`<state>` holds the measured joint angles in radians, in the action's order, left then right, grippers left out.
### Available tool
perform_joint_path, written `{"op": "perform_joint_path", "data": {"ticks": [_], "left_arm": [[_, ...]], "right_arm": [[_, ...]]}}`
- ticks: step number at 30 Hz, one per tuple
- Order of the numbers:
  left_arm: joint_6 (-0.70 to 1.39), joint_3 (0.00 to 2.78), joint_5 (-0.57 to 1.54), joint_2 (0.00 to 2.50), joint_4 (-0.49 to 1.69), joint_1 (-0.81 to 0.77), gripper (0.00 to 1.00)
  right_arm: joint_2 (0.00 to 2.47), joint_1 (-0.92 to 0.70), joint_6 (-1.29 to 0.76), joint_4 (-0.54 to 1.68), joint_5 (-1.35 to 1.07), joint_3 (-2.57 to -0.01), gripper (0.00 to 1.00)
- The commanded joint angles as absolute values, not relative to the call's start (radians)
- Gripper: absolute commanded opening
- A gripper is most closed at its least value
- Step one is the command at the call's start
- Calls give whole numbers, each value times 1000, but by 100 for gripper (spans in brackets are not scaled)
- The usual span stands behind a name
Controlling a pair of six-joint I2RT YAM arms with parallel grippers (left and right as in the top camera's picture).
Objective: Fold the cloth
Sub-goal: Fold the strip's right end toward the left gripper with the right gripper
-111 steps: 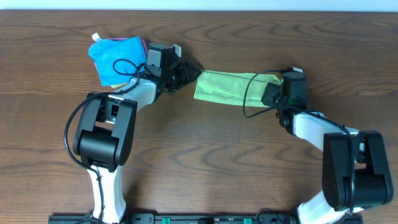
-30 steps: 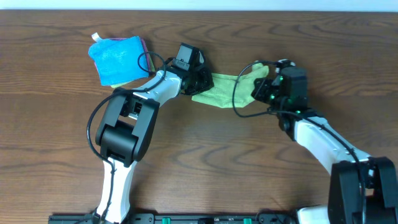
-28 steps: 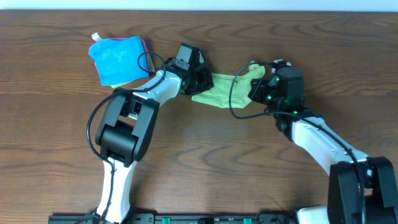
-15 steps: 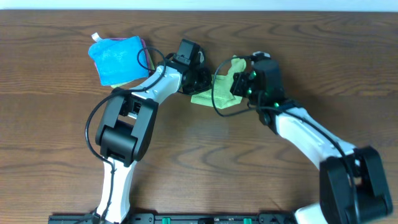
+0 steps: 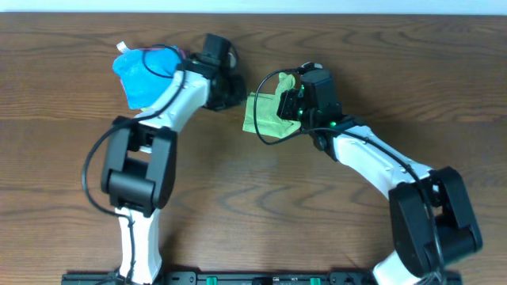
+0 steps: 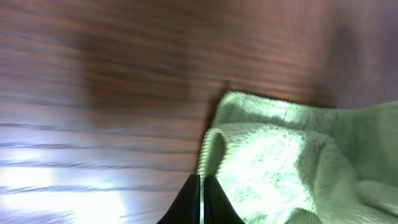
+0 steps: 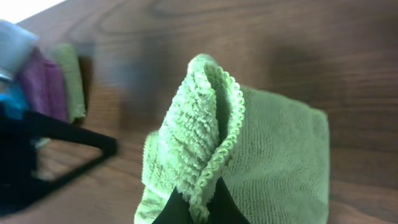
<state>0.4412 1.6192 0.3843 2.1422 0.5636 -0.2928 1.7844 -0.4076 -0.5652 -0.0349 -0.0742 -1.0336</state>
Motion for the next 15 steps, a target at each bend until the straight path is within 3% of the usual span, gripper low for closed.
{"op": "perform_joint_path", "data": {"ticks": [1, 13, 15], "left_arm": [[410, 1639, 356, 2093, 580, -262, 6], [377, 1639, 355, 2047, 630, -220, 5], [377, 1639, 355, 2047, 635, -216, 6]], "right_arm": [[1837, -435, -556, -35, -67, -1055, 1], [1932, -486, -579, -79, -67, -1083, 1], [1945, -490, -580, -79, -68, -1095, 6]]}}
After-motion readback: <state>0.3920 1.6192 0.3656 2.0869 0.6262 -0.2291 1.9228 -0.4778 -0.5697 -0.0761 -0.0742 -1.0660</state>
